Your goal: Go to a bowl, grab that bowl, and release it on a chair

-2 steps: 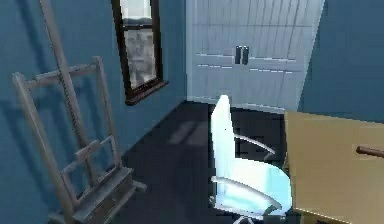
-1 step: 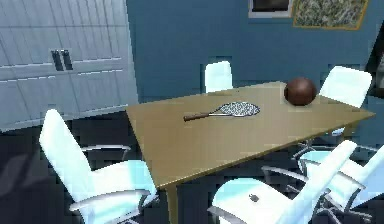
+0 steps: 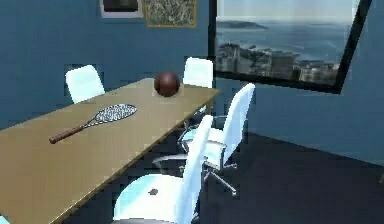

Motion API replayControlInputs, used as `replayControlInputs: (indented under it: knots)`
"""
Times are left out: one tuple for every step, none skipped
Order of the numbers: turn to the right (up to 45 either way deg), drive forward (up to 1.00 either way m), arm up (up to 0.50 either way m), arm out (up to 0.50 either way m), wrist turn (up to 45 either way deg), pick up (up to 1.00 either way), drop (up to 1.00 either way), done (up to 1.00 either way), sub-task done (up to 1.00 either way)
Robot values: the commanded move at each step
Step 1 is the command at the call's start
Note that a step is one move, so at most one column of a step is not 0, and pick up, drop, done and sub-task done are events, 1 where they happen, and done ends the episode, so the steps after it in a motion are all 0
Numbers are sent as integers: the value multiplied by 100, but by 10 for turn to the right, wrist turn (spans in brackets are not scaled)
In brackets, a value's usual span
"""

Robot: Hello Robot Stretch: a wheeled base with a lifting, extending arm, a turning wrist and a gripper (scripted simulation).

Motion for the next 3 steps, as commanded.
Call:
replayControlInputs:
  knots:
    - [-450, 0, 0, 0, 0, 0, 0, 0, 0]
    - [-450, 0, 0, 0, 0, 0, 0, 0, 0]
    - [-450, 0, 0, 0, 0, 0, 0, 0, 0]
